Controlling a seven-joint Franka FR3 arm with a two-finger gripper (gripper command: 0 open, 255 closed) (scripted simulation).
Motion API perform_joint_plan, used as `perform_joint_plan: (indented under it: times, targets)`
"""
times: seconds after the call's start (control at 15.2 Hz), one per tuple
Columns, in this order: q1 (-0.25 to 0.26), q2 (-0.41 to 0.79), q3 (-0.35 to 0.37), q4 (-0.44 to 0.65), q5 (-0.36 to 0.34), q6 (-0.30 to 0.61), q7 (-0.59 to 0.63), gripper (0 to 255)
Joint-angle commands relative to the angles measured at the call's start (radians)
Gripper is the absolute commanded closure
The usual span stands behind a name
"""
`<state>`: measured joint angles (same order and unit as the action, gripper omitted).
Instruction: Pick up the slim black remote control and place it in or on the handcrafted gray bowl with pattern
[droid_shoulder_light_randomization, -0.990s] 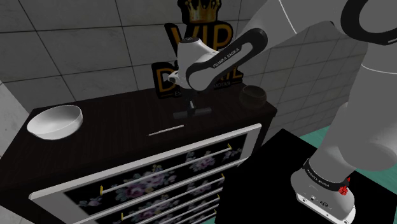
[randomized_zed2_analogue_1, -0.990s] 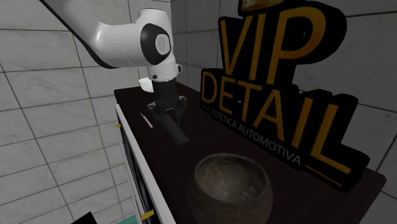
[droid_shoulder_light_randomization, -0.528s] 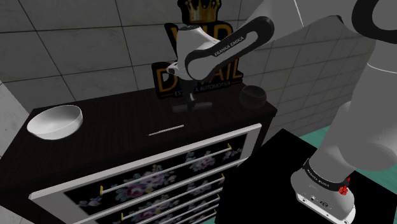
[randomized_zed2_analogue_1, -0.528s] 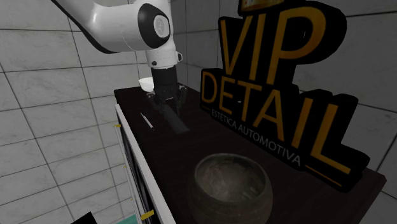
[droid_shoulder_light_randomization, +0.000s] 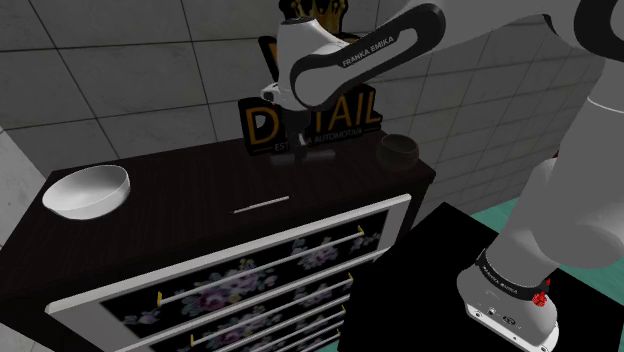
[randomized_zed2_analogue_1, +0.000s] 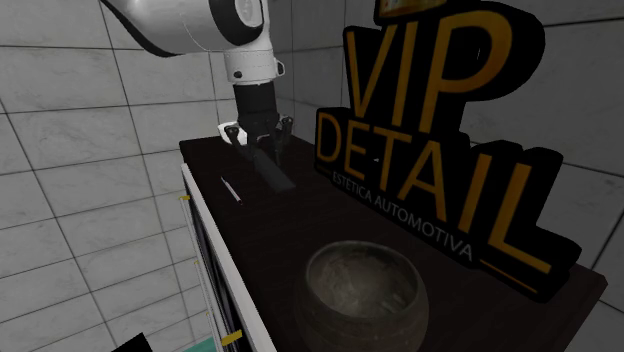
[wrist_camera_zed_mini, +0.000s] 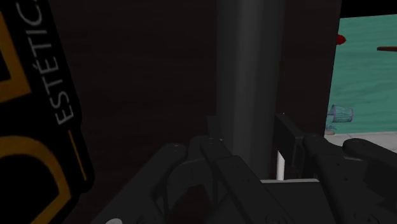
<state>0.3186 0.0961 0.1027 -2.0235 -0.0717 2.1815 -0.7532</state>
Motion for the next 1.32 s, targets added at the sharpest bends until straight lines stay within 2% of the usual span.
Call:
perform_joint_plan:
  times: [0.0,0.86,1.25]
  targets:
    - [-0.001,-0.007,0.0,0.022,0.002,-0.029,-0.004,255]
    - [-0.001,-0.054,0.001,0.139,0.013,-0.193,-0.017,255]
    - [-0.053,-0.222,-0.055,-0.066,0.032,-0.151,-0.13,255]
